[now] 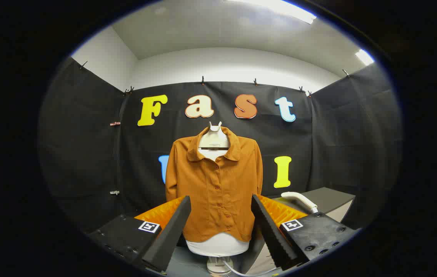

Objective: Iron the clothes twice with a garment steamer, once on the left side and once on the right side.

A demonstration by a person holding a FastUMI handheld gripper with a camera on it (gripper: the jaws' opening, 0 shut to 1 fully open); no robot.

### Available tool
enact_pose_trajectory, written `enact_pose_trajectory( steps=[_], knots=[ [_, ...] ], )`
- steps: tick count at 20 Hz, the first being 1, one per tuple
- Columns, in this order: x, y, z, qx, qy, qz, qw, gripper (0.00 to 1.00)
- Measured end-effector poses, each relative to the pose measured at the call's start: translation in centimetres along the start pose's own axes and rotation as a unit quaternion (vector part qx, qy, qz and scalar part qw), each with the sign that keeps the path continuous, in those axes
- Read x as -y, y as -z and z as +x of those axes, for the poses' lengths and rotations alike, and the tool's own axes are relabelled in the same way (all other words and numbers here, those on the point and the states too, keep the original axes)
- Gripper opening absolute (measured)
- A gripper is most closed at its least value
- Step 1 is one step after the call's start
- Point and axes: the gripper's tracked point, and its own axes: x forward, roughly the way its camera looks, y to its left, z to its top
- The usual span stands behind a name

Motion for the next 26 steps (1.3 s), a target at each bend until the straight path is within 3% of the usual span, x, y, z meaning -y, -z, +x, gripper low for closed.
enact_pose_trajectory(
  steps=[26],
  knots=[
    [-0.65, -0.3, 0.73, 0.0, 0.011, -0.009, 1.0, 0.98]
  ],
)
